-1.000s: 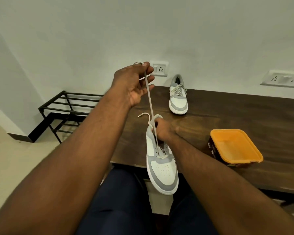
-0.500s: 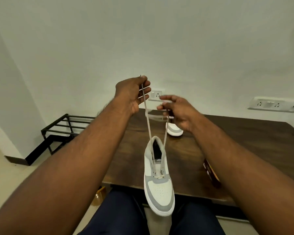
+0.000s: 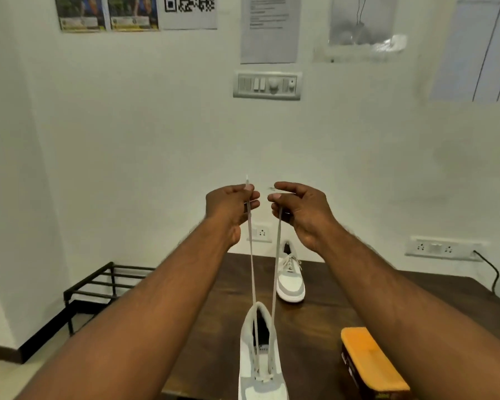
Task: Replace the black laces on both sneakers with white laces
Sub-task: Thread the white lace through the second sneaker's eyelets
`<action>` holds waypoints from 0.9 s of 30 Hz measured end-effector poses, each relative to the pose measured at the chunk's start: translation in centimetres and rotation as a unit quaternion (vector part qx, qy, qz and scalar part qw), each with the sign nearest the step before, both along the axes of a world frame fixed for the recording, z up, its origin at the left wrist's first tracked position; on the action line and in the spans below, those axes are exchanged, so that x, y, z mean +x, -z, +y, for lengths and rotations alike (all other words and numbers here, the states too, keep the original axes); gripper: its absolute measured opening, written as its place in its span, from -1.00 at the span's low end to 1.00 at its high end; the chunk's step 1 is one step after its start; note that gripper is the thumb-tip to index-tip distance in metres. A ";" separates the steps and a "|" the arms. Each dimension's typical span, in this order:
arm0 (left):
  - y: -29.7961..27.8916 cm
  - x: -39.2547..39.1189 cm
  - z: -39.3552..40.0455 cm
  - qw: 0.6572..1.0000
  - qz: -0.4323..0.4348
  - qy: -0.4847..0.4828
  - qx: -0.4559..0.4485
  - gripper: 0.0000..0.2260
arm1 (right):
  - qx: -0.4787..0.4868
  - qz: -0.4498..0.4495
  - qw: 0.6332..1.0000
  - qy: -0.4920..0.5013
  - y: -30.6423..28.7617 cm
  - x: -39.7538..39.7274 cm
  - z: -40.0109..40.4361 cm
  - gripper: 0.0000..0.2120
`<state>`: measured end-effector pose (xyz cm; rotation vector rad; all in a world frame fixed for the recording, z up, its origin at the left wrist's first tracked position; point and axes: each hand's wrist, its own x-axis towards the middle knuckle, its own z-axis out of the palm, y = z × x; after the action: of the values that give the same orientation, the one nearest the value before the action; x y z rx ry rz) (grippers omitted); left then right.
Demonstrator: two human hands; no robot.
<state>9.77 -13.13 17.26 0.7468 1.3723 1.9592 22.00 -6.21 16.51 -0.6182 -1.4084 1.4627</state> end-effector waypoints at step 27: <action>-1.2 1.0 1.0 0.999 0.017 0.006 0.031 -0.96 | 0.064 -0.012 0.992 0.105 -2.2 -1.4 -0.7 -0.92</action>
<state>10.76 -12.15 18.47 0.8187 1.3278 1.9962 20.59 -6.87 18.71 -0.6817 -1.3983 1.1926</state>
